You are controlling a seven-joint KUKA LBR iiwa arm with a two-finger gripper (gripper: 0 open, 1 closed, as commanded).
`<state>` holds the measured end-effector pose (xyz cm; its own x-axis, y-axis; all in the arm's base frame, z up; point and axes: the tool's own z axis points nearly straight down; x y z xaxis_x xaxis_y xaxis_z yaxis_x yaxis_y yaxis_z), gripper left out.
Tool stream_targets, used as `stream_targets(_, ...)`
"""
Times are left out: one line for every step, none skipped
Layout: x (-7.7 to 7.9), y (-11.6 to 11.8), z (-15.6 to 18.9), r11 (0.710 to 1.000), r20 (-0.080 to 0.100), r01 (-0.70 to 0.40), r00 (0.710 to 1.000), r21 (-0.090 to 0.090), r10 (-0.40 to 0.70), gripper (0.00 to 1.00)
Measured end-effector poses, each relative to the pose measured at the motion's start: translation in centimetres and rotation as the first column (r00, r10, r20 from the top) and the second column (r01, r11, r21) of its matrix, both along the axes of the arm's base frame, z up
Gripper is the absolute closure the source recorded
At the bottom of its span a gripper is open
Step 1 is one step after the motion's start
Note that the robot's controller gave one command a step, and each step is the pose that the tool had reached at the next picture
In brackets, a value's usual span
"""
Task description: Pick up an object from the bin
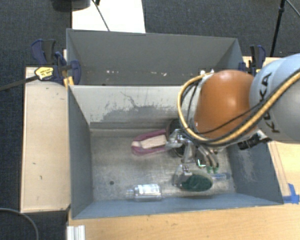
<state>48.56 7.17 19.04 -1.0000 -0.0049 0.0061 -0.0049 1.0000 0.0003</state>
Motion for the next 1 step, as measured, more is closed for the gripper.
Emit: stream_targets(6.83,4.84,-8.43,1.000,0.013,0.015,1.000,0.004,-0.015,0.00)
